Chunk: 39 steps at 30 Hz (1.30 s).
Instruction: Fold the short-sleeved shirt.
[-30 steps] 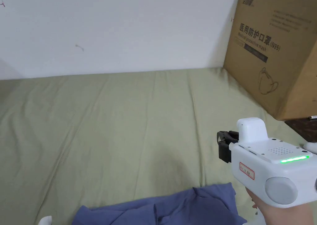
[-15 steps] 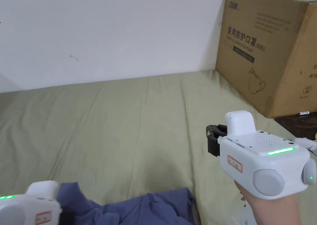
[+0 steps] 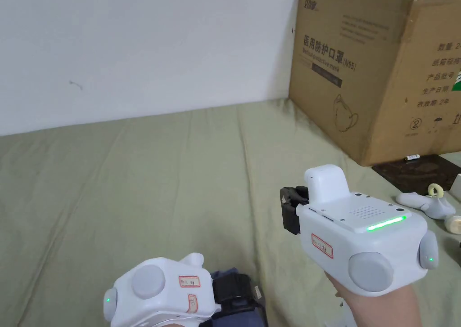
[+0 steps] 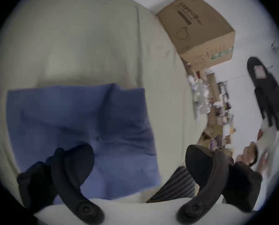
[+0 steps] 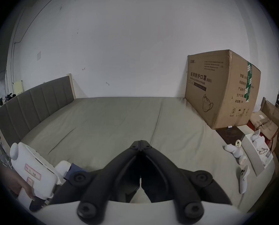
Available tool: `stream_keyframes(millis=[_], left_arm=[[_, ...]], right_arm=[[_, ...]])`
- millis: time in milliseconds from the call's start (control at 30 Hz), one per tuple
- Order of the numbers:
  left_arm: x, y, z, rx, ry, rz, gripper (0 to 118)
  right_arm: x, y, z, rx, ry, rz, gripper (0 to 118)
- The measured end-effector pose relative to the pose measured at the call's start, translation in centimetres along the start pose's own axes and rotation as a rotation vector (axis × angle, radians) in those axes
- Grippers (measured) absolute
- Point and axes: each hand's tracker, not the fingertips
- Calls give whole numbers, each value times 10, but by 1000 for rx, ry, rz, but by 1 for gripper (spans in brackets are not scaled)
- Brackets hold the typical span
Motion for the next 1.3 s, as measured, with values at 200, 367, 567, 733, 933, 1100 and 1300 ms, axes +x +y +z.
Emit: stream_keyframes(millis=[200, 367, 567, 733, 933, 1100, 1300], left_arm=[[-2, -17, 54, 163, 52, -233, 87], [16, -23, 35, 108, 72, -324, 0], [25, -24, -49, -43, 140, -283, 0], [1, -35, -92, -70, 73, -198, 0], [23, -26, -10, 217, 73, -303, 0], [47, -24, 122, 743, 211, -486, 0], [35, -49, 187, 1113, 608, -673, 0]], right_arm=[[8, 0, 1, 17, -15, -13, 0], [11, -1, -4, 17, -22, -45, 0], [11, -2, -5, 7, -21, -41, 0], [13, -5, -5, -11, -20, -25, 0], [9, 3, 8, 0, -6, -42, 0], [-14, 32, 26, 120, 52, -60, 0], [-56, 37, 46, 238, 22, -12, 0]])
